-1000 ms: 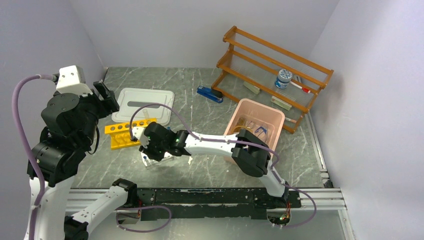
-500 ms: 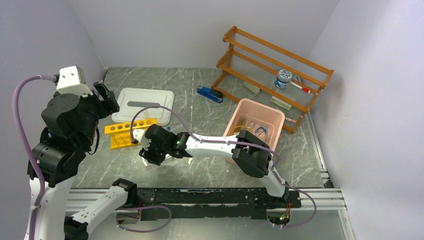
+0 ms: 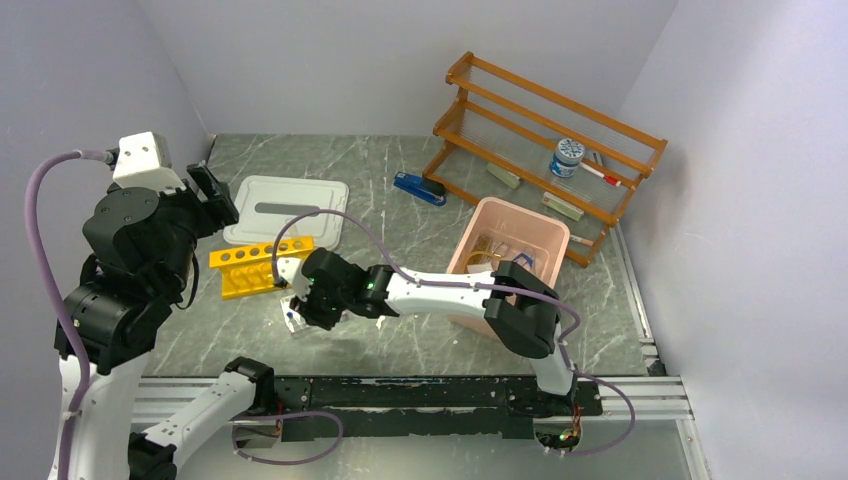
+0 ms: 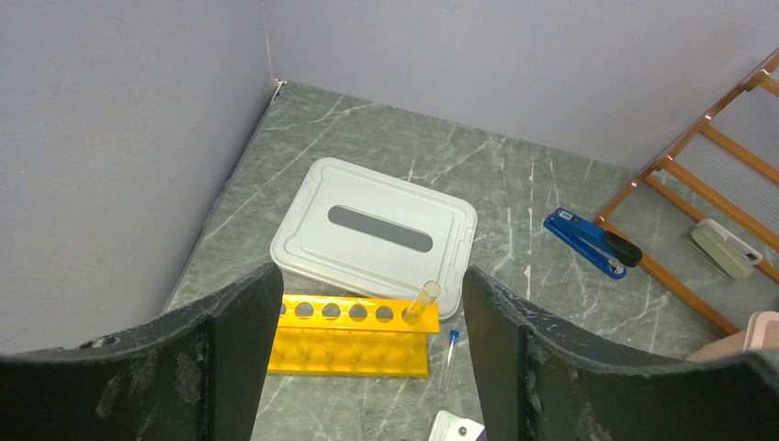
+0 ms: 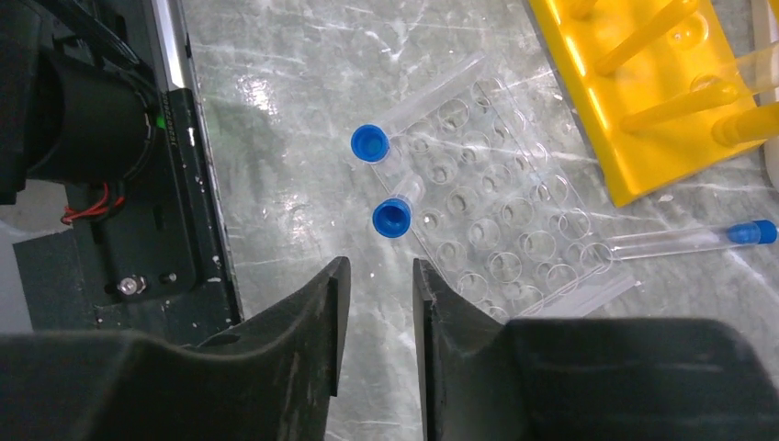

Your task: Organize the chemistry lab equipment

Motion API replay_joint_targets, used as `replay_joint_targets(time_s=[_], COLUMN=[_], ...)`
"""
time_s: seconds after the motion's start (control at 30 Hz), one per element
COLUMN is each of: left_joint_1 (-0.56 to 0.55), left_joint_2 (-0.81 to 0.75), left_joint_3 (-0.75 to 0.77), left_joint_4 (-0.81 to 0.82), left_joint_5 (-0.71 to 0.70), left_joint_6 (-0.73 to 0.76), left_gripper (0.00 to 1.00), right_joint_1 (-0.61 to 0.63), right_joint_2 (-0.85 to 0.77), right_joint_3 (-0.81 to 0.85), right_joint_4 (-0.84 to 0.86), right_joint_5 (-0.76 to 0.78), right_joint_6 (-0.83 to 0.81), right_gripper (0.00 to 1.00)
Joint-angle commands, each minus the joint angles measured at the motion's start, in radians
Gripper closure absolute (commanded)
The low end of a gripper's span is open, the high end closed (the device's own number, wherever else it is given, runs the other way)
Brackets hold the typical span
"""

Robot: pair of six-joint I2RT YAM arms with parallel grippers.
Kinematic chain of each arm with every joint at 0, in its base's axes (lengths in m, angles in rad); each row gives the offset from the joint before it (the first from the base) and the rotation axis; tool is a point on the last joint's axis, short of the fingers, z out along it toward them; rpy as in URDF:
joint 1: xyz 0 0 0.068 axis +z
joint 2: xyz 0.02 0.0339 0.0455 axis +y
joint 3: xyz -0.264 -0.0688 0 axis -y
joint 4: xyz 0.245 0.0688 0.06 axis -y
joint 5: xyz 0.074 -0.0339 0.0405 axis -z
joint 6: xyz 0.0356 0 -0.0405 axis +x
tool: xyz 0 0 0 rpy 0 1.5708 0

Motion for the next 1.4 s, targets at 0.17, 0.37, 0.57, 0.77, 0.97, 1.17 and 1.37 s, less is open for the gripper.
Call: replay_joint_targets(time_s=[0.17, 0.37, 0.57, 0.77, 0.97, 1.17, 1.37], left_joint_1=[-0.005, -0.005, -0.005, -0.005, -0.005, -0.005, -0.005], left_joint_2=[-0.007, -0.008, -0.014, -0.017, -0.020, -0.017, -0.017], left_joint_3=[-0.003, -0.003, -0.011, -0.015, -0.016, -0.019, -0.029], left_joint_4=[0.034, 0.031, 0.034, 0.034, 0.033, 0.035, 0.040], left_joint_5=[-0.003, -0.004, -0.008, -0.013, -0.012, -0.006, 0.012], left_joint_6=[0.014, 0.014, 0.014, 0.017, 0.019, 0.016, 0.007], left_gripper=[0.25, 0.25, 0.25, 0.25, 0.25, 0.25, 0.25], right_joint_1=[-0.004, -0.005, -0.004, -0.004, -0.007, -0.038, -0.100], right_joint_2=[0.067, 0.089, 0.089, 0.110, 0.067, -0.052, -0.135], right_joint_3=[0.072, 0.115, 0.122, 0.145, 0.122, 0.023, -0.073], right_joint_4=[-0.021, -0.025, -0.014, -0.028, -0.022, 0.024, 0.084], right_joint_5=[0.057, 0.061, 0.003, -0.002, 0.024, 0.041, 0.151], right_joint_6=[-0.018, -0.025, -0.026, -0.024, -0.012, 0.061, 0.225], right_gripper=[0.83, 0.88, 0.88, 0.88, 0.85, 0.77, 0.63])
